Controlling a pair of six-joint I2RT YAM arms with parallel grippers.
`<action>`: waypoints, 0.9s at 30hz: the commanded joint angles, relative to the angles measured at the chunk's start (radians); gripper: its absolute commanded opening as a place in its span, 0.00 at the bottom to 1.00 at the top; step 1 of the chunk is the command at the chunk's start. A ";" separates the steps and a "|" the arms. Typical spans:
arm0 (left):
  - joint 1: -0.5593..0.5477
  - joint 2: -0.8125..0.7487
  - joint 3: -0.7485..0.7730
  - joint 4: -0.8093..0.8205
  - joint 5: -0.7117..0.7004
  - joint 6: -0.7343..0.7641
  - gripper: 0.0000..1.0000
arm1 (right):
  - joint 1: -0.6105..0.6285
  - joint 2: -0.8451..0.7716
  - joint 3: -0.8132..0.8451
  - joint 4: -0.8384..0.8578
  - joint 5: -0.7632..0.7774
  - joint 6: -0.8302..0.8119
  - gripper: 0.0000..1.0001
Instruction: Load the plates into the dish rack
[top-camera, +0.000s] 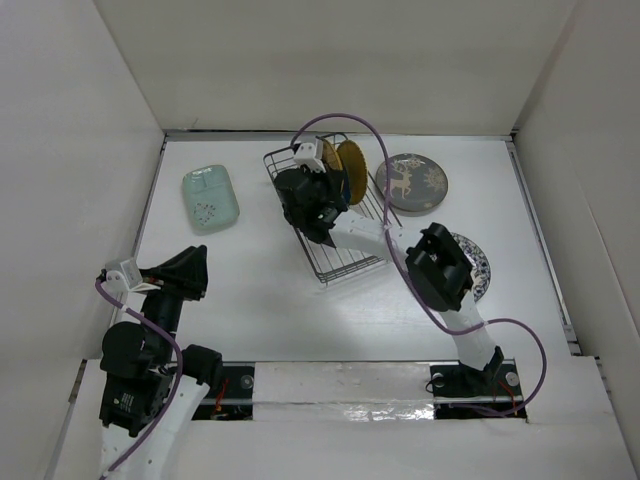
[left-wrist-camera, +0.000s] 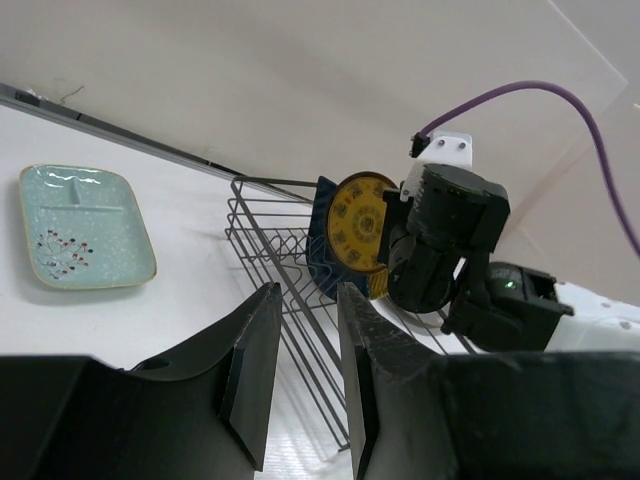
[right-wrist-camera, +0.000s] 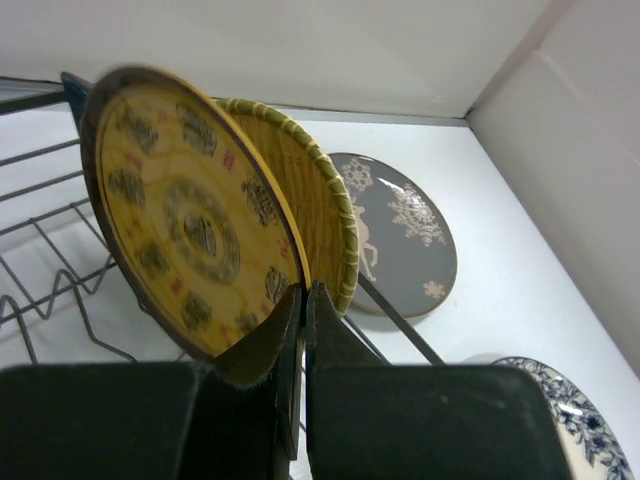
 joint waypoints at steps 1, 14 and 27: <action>-0.007 -0.011 0.006 0.032 -0.005 0.006 0.26 | -0.001 -0.017 -0.102 0.609 0.112 -0.475 0.00; -0.027 -0.031 0.008 0.030 -0.016 0.006 0.26 | 0.017 0.212 0.013 1.654 0.103 -1.463 0.00; -0.027 -0.035 0.008 0.030 -0.016 0.005 0.26 | 0.036 0.181 0.000 1.339 0.103 -1.195 0.00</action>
